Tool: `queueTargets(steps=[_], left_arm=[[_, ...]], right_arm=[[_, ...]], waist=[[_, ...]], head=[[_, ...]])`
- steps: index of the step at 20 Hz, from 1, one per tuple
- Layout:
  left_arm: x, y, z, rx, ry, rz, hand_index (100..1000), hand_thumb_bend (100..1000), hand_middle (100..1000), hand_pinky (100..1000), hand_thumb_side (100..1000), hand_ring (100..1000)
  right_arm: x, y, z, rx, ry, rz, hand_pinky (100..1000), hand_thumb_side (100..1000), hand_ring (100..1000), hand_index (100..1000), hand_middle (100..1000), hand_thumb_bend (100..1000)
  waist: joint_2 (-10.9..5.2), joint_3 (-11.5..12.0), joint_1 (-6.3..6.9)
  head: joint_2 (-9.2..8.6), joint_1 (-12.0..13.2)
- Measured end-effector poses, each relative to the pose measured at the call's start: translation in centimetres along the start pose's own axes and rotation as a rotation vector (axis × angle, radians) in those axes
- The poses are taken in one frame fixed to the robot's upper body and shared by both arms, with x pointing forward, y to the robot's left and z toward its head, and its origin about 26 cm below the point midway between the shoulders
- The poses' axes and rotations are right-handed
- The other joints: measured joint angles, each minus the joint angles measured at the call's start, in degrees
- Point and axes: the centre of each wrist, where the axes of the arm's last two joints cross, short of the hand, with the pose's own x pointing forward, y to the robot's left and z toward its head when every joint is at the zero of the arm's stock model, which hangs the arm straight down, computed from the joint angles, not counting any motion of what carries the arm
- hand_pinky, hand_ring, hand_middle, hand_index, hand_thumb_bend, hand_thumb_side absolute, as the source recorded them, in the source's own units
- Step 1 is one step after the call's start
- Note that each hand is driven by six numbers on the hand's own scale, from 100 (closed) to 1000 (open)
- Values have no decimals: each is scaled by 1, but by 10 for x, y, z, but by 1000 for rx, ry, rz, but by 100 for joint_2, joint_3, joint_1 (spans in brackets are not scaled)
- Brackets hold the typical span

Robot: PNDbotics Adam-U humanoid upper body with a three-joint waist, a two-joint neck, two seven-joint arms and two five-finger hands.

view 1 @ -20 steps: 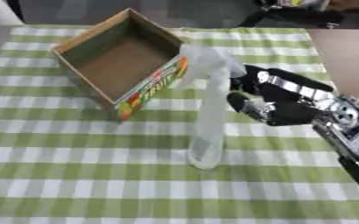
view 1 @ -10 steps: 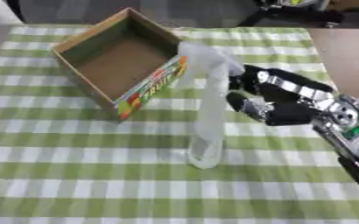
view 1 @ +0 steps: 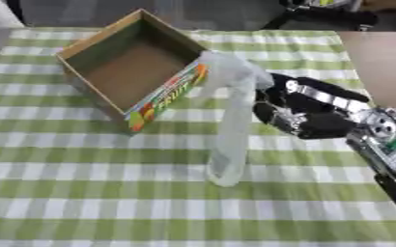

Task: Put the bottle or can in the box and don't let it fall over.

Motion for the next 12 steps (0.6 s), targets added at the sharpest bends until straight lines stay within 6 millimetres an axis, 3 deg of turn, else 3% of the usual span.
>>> queueTargets(steps=[12], left_arm=[[0,0,0,-1,1,0,857,119,942,929,851,844]], right_arm=[[0,0,0,14,-17,8,989,637,1000,1000,1000,100]], waist=[[0,-1,0]], head=[[-1,0]])
